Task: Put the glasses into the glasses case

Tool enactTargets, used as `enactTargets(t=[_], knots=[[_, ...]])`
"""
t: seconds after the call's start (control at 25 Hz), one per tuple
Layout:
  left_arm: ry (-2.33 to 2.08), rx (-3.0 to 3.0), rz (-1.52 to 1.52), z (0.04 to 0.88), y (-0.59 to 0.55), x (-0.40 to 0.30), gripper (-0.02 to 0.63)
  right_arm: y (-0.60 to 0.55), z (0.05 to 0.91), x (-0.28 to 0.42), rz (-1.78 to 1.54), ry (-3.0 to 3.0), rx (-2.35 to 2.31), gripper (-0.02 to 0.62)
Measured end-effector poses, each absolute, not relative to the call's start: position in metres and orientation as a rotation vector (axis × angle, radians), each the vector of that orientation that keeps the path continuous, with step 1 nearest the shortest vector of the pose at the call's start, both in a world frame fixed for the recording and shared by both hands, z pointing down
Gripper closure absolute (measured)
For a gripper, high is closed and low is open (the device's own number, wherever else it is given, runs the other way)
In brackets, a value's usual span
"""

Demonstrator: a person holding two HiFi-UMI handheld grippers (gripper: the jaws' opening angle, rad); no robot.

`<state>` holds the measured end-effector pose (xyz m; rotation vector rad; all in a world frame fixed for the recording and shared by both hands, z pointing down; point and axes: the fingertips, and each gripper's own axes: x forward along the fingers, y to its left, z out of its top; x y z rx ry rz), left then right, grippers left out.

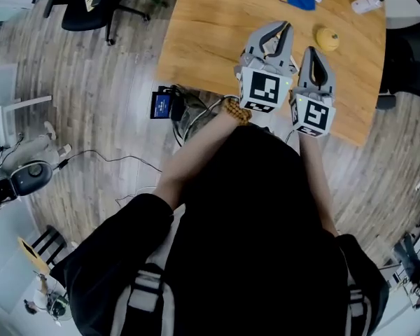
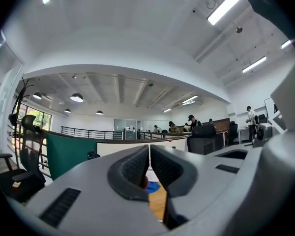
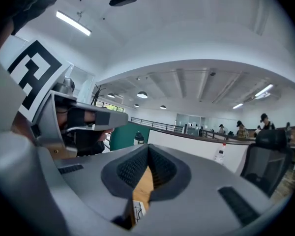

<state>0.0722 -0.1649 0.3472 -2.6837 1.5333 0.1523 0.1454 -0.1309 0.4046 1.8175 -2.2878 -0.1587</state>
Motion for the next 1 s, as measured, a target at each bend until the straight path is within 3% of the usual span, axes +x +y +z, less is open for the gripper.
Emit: enactTargets(t=[0.76,1.0], knots=[[1.416,-2.764,-0.225,0.461,-0.157,0.099,0.577,-0.120,0.499,0.154,0.051,-2.202,1.618,0.589],[1.429,-2.760,-0.484,0.504,-0.154,0.095,0.577,-0.113,0.519,0.162,0.032,-2.159,1.570,0.589]])
